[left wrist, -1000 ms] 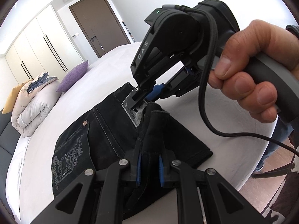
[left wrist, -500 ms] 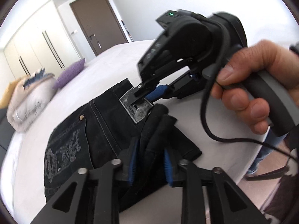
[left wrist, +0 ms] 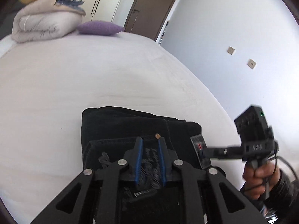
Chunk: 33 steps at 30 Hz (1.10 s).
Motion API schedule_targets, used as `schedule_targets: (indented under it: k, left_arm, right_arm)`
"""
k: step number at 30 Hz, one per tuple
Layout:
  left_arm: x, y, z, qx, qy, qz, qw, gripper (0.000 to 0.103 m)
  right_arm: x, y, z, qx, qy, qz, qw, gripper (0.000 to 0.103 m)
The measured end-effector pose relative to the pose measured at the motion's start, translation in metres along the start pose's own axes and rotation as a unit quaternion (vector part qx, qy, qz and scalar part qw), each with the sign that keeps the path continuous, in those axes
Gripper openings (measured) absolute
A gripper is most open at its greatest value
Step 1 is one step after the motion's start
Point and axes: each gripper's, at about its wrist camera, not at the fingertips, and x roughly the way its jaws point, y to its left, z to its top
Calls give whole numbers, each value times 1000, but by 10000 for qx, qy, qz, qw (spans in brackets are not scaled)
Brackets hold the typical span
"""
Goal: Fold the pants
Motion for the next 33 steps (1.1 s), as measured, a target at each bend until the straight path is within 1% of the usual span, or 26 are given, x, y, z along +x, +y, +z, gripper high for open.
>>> schedule_targets:
  k: [1,2,3,4,5,6,7,8,11,13,15,16,19,22,24,26,28,29,30,31,32,33]
  left_arm:
    - [12,13,4,-113,172,-65,9998,8]
    - [25,21,8,-130,359,-43,9993,8]
    - [38,30,9,-166,559,-21,9983,8]
    - [51,42,7,-310,772,-98,9965,3]
    - [59,50,1,-432,849,-153,9953,2]
    - [63,56,-5,-512,868,-228,9946,2]
    - [60,60,-10,-576,809,-295,9946,2]
    - [55,60,-13,-583,736,-316,9951,2]
    - [39,52,-32,-446,653,-203,9967,2]
    - [24,43,-52,-340,586,-111,9976,2]
    - [9,38,-69,-363,467,-160,9981,2]
    - [5,37,-77,-351,403,-121,9985,2]
    - [-6,28,-96,-307,277,69,9991,2]
    - [-12,23,-113,-346,194,261,9989,2]
    - [-11,23,-119,-503,136,289,9982,2]
    - [-7,22,-121,-471,150,368,9981,2]
    - [-5,17,-120,-291,197,493,9982,2]
    - [-3,16,-120,-242,222,529,9981,2]
    - [-3,15,-120,-233,234,542,9980,2]
    - [-3,15,-120,-251,239,545,9979,3]
    - [-2,15,-121,-262,237,554,9978,3]
    - [-2,15,-121,-250,233,571,9978,3]
  right_arm:
    - [10,-11,-2,150,122,-221,9996,14]
    - [18,-25,-4,274,181,-372,9988,0]
    - [19,-39,-7,340,106,-182,9992,0]
    - [17,-49,-10,410,6,114,9991,0]
    - [14,-54,-12,422,-52,230,9988,0]
    - [11,-52,-14,351,-61,134,9993,0]
    - [9,-47,-15,257,-60,-51,9996,0]
    - [7,-46,-16,227,-58,-135,9996,0]
    - [7,-52,-15,278,-70,-24,9996,0]
    - [5,-50,-18,203,-103,-83,9997,0]
    - [7,-48,-20,167,-119,-103,9997,0]
    - [11,-50,-15,155,-126,-100,9998,0]
    - [12,-44,-17,85,-178,-137,9997,0]
    - [1,-30,-30,56,-215,-169,9996,0]
    - [-4,-14,-45,-191,-181,-4,9997,0]
    - [-6,-4,-61,-353,-46,65,9993,0]
    - [0,-9,-73,-318,141,-175,9992,0]
    - [2,-17,-75,-160,148,-111,9997,0]
    - [2,-29,-78,9,54,155,9999,0]
    - [0,-37,-80,-5,-28,332,9994,0]
    - [0,-38,-84,-173,-90,399,9990,0]
    - [-1,-35,-88,-424,-162,343,9984,0]
